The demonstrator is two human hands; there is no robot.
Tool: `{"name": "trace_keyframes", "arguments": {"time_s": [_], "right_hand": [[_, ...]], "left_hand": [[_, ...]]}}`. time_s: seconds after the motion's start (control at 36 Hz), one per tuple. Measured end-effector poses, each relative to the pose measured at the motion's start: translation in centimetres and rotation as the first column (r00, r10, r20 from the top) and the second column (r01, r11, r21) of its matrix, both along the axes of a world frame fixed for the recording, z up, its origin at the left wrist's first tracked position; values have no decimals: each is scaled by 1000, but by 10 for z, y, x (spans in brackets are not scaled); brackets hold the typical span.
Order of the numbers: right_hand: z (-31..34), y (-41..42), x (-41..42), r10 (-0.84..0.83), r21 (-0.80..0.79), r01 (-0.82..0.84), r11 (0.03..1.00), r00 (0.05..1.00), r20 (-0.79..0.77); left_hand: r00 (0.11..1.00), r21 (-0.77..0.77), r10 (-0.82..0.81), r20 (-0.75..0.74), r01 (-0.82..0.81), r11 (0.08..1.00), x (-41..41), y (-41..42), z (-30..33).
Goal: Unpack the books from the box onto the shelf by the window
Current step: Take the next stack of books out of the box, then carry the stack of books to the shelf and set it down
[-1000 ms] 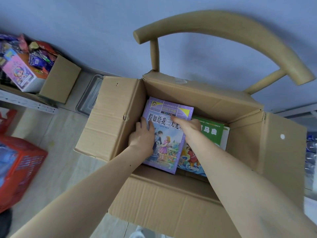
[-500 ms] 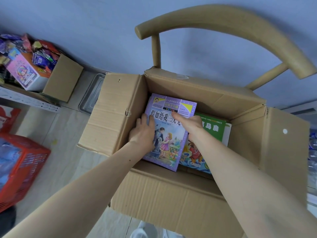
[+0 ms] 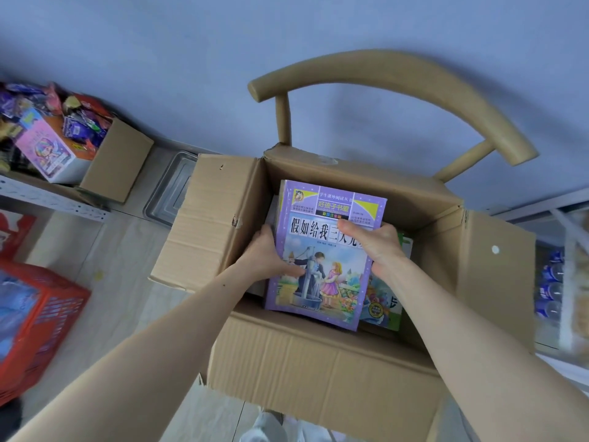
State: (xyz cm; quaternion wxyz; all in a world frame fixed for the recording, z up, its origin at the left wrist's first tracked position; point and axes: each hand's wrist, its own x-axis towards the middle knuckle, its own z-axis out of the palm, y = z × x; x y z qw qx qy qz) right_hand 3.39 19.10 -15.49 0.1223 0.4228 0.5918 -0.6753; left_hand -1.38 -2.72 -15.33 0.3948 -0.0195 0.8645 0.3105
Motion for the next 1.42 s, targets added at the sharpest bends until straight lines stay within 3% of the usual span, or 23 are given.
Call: {"name": "trace_keyframes", "arguments": {"time_s": [0.22,0.47,0.69,0.86,0.97,1.19,1.42], "right_hand": [[69,13,-1,-9,-60,4,998,997,-82],[213,-19,-54,188,60,-179,982,960,-208],[341,-157,-134,468,165,-439,883,846,-256],[420,-309,-161,652,198,-630,751,658,-377],[463,-412,-166,710,154,-741,653,528,-467],[541,-597,-179,673,267,-711,651,377,-636],[617,-712,-221,560,342,-644,684,164,-812]], "left_hand": [[988,185,125,95,-141,973,0,2,48],[941,374,335,38,-324,869,-6,-36,191],[803,487,595,-48,-501,715,-5,-167,330],[673,569,733,-102,-565,598,10,-301,405],[538,591,824,-177,-612,526,20,-391,449],[412,639,820,-397,-518,569,19,-557,534],[235,517,680,-695,-494,699,-24,-670,602]]}}
